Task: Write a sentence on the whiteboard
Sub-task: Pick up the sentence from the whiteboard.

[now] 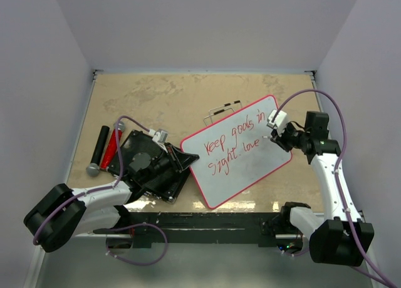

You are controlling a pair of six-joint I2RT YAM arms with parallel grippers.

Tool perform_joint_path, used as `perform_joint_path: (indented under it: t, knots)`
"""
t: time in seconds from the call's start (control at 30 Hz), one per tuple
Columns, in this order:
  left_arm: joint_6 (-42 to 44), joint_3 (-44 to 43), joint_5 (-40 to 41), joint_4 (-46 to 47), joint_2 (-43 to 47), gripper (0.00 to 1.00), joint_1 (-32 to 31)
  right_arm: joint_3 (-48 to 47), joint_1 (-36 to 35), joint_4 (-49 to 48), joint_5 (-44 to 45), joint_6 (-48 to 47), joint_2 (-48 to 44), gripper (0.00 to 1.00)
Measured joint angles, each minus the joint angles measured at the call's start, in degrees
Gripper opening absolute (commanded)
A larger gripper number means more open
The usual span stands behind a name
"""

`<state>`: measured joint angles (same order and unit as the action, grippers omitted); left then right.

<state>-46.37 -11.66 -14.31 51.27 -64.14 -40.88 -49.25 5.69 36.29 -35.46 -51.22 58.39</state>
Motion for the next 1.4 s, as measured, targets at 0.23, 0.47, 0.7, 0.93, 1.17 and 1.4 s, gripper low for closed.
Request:
perform_joint_path:
  t: [0.23, 0.47, 0.7, 0.93, 1.17, 1.4]
  knots:
    - [-0.5, 0.0, 0.2, -0.1, -0.2, 0.00, 0.0, 0.2, 0.1, 2.2, 0.9, -2.6, 0.2, 0.00]
    - [-0.6, 0.0, 0.2, 0.1, -0.4, 0.00, 0.0, 0.6, 0.1, 3.6, 1.5, -3.8, 0.1, 0.00]
    - [-0.6, 0.0, 0.2, 0.1, -0.4, 0.00, 0.0, 0.5, 0.1, 2.8, 1.5, -1.4, 0.2, 0.00]
    - [-0.6, 0.0, 0.2, 0.0, -0.4, 0.00, 0.0, 0.0, 0.1, -0.4, 1.6, 2.0, 0.4, 0.00]
    - [-0.6, 0.0, 0.1, 0.1, -0.4, 0.00, 0.0, 0.0, 0.1, -3.3, 3.7, 4.2, 0.1, 0.00]
    - [-0.6, 0.0, 0.1, 0.1, -0.4, 0.00, 0.0, 0.0, 0.1, -0.6, 4.9, 0.8, 0.5, 0.00]
